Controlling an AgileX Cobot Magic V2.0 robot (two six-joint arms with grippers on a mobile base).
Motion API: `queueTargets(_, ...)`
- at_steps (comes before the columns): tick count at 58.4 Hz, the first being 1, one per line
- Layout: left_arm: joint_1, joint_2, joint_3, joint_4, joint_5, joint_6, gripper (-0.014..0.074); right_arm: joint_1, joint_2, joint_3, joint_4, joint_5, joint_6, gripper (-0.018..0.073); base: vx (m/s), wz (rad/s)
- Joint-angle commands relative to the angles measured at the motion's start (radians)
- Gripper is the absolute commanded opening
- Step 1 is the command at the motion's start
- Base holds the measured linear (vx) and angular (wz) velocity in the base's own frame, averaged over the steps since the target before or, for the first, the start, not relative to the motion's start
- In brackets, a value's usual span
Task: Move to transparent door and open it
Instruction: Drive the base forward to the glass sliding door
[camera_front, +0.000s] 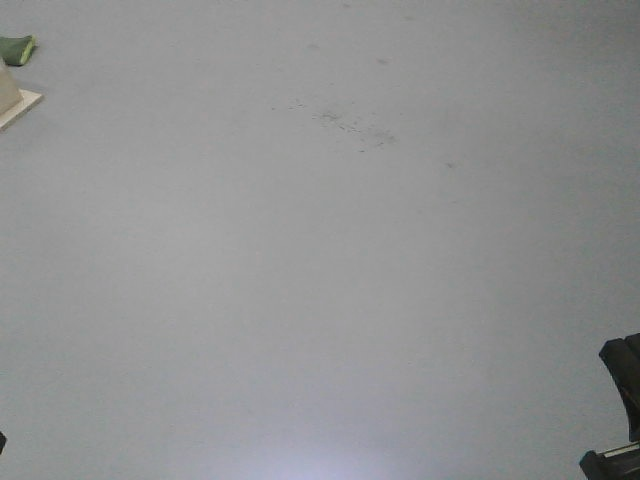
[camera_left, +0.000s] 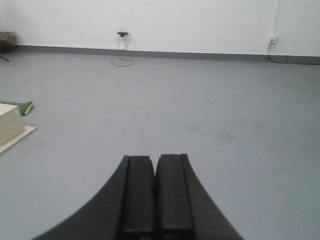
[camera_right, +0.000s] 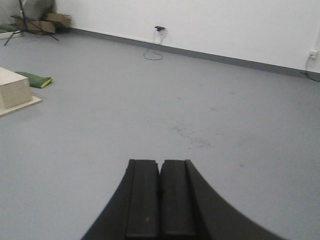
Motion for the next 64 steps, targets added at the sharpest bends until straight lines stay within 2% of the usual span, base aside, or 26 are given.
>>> queueTargets(1, -0.005, -0.013, 0.015, -0.005, -0.078, -0.001, -0.0006, -0.004, -0.016, 0.005, -0.004, -0.079, -0.001, -0.0009, 0.31, 0.56)
queueTargets(22, -0.005, -0.013, 0.015, -0.005, -0.078, -0.001, -0.0006, -0.004, -0.016, 0.005, -0.004, -0.079, -0.001, -0.0009, 0.34, 0.45)
queueTargets(64, -0.005, -0.013, 0.015, -0.005, -0.078, -0.001, -0.0006, -0.004, -0.016, 0.005, -0.004, -0.079, -0.001, -0.0009, 0.43, 0.26)
